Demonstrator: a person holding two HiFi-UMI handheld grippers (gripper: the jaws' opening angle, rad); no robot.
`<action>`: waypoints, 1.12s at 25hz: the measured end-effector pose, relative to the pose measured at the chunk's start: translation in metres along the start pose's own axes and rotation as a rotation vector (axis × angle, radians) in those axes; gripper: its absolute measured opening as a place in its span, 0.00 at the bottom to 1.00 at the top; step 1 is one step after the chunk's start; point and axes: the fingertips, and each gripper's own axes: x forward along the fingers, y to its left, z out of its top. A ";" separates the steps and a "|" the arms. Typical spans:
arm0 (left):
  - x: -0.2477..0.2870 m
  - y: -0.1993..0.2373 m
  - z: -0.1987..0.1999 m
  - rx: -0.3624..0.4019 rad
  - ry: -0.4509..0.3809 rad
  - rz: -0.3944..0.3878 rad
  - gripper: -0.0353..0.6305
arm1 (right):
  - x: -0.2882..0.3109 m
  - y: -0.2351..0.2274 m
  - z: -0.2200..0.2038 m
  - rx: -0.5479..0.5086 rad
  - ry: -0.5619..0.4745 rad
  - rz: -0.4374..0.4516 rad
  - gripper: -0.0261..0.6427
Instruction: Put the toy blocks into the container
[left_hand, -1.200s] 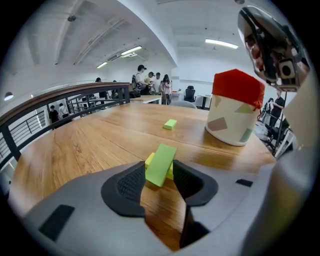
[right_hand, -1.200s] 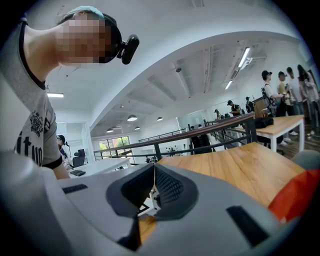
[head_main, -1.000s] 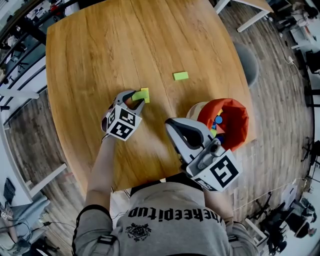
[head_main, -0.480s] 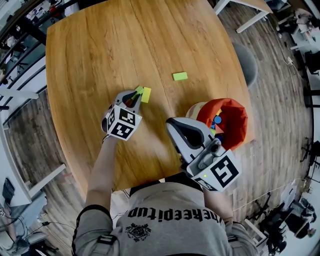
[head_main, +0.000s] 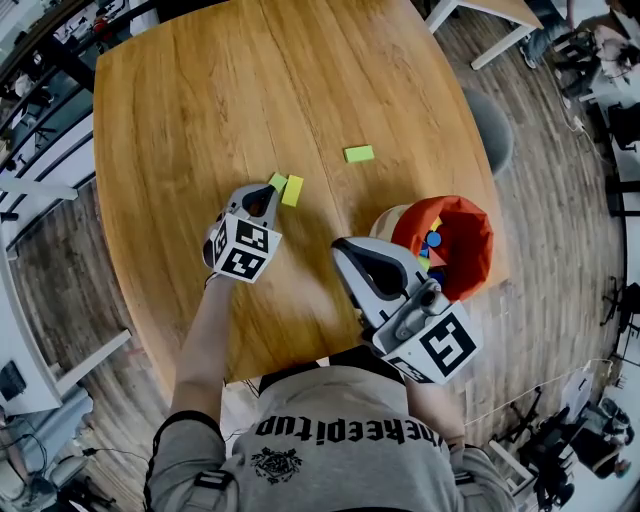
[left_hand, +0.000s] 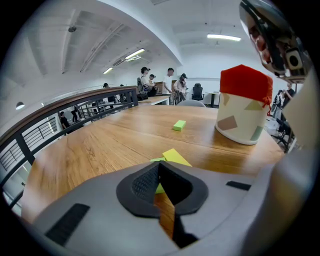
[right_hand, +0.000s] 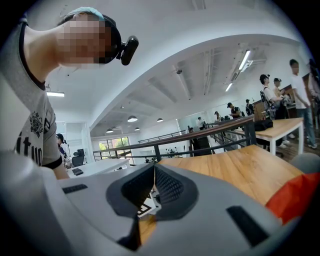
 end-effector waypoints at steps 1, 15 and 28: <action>0.000 0.001 0.000 0.003 0.001 0.006 0.07 | 0.000 0.000 0.000 -0.001 -0.001 0.001 0.06; 0.013 0.002 -0.005 -0.047 0.074 0.008 0.25 | -0.001 -0.007 0.002 0.003 0.002 -0.006 0.06; 0.012 -0.014 -0.005 -0.101 0.117 -0.050 0.34 | 0.001 -0.010 0.002 0.005 -0.002 -0.005 0.06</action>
